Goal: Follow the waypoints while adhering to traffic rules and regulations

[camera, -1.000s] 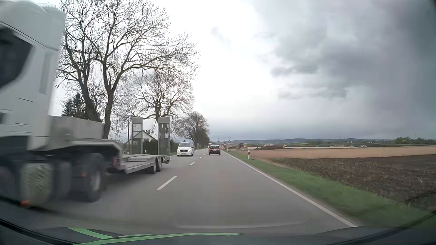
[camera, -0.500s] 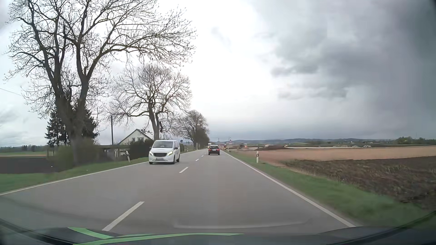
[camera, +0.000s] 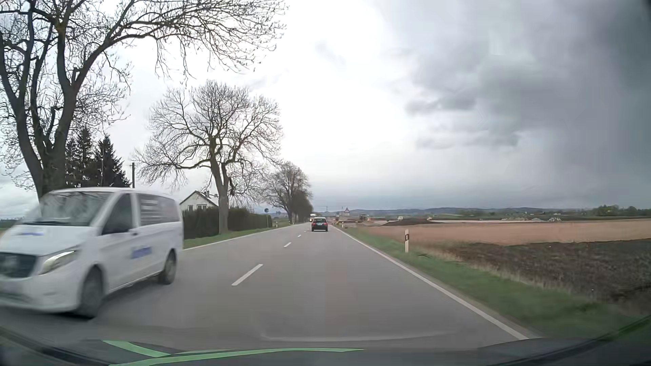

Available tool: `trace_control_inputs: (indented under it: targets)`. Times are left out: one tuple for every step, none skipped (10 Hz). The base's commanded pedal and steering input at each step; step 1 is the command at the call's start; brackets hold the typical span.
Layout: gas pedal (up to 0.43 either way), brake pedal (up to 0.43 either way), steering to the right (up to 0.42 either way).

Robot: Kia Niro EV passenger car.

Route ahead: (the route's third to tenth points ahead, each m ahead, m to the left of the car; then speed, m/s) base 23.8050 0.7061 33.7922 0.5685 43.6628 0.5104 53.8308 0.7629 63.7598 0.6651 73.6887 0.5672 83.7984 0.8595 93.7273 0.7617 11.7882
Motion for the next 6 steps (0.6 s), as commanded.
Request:
trace_control_inputs:
  targets:
    - [0.087,0.0,-0.002]
    - [0.087,0.0,-0.001]
    - [0.087,0.0,-0.001]
    - [0.087,0.0,-0.001]
    - [0.087,0.0,-0.001]
    - [0.087,0.0,-0.001]
